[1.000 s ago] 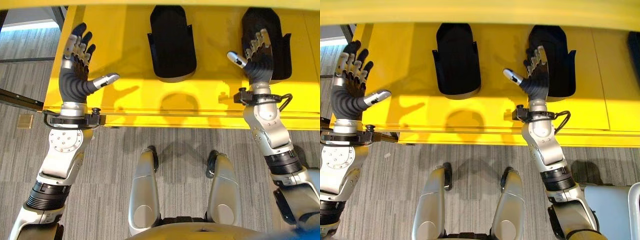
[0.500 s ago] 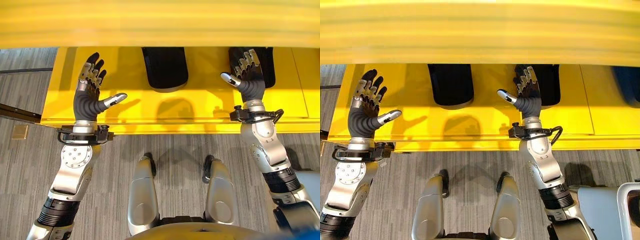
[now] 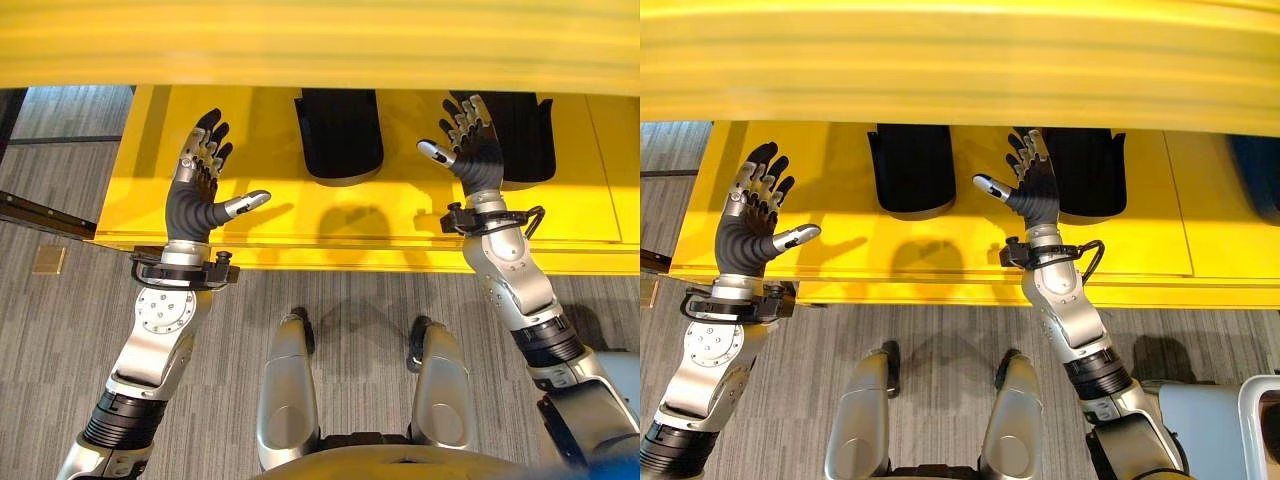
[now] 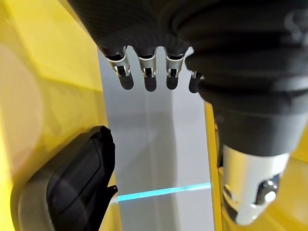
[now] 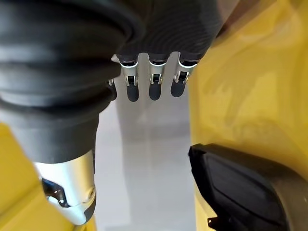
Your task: Move parts from the plastic box to the shelf.
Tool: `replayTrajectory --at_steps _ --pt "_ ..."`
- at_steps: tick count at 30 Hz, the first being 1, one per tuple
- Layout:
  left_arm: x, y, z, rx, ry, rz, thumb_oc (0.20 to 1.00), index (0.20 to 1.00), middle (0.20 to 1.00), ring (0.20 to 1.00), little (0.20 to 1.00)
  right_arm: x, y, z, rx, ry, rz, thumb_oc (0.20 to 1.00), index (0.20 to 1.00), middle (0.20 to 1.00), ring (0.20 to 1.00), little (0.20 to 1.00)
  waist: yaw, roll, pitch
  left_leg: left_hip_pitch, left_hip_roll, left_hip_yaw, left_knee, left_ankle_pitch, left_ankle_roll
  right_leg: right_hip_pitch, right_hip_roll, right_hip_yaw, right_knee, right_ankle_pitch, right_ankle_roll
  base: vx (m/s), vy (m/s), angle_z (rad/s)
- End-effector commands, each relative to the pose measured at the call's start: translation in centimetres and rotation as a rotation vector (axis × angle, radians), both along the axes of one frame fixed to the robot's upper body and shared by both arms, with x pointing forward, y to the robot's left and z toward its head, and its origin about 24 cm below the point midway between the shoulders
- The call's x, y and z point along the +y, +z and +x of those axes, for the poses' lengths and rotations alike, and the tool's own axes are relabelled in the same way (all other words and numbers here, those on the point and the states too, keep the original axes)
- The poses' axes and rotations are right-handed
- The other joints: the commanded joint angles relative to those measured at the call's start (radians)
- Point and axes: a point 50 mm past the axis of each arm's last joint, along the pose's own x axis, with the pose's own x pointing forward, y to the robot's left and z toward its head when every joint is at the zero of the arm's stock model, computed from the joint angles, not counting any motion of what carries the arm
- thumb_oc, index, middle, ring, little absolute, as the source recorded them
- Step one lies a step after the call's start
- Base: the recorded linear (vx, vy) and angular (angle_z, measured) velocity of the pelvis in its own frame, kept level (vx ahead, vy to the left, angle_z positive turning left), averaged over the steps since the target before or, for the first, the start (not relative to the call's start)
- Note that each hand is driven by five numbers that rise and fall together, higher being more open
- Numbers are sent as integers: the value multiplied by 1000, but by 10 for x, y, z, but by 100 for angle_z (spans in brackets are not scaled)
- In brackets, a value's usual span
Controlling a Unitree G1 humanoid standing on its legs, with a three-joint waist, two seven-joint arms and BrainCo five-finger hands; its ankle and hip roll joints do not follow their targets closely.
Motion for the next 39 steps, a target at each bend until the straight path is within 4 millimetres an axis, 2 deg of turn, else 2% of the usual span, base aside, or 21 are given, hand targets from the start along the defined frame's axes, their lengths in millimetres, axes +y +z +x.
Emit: replayTrajectory --at_steps 1,7,15,22,29,30,39 --pt "-14 13 -10 -92 -79 -37 1000 1000 1000 1000 1000 10 11 7 -36 2 79 1000 1000 1000 1000 1000 17 8 -68 -2 6 -25 -56 47 20 24 -12 4 -52 26 2 0 0 0" --pt "-16 12 -12 -76 -112 -42 1000 1000 1000 1000 1000 5 2 27 52 -79 87 1000 1000 1000 1000 1000 33 21 -71 -8 0 -28 -55 48 22 21 -16 1 -49 27 2 4 10 5" --pt "-20 11 -13 -64 -176 -57 1000 1000 1000 1000 1000 1 3 62 165 -180 88 1000 1000 1000 1000 1000 65 37 -77 -20 -5 -31 -48 44 27 11 -22 -1 -43 28 3 1 1 0" --pt "-25 14 -12 -68 -221 -57 1000 1000 1000 1000 1000 2 3 80 238 -218 36 1000 1000 1000 1000 1000 82 45 -77 -26 -10 -34 -47 45 27 7 -23 0 -40 27 5 2 1 1" --pt "-31 15 -10 -68 -258 -62 1000 1000 1000 1000 1000 3 -2 88 303 -242 10 1000 1000 1000 1000 1000 95 54 -72 -37 -16 -41 -42 45 28 0 -25 -1 -34 23 5 4 2 1" --pt "-32 15 -10 -64 -267 -58 1000 1000 1000 1000 1000 3 -8 90 337 -250 0 1000 1000 1000 1000 1000 100 56 -70 -38 -18 -43 -44 45 29 1 -25 -4 -36 24 5 17 4 5" --pt "-39 18 -8 -76 -298 -67 1000 1000 1000 1000 1000 11 -25 90 407 -228 -1 1000 1000 1000 1000 1000 109 63 -64 -52 -23 -47 -35 43 34 -10 -25 -6 -28 21 7 4 1 1"
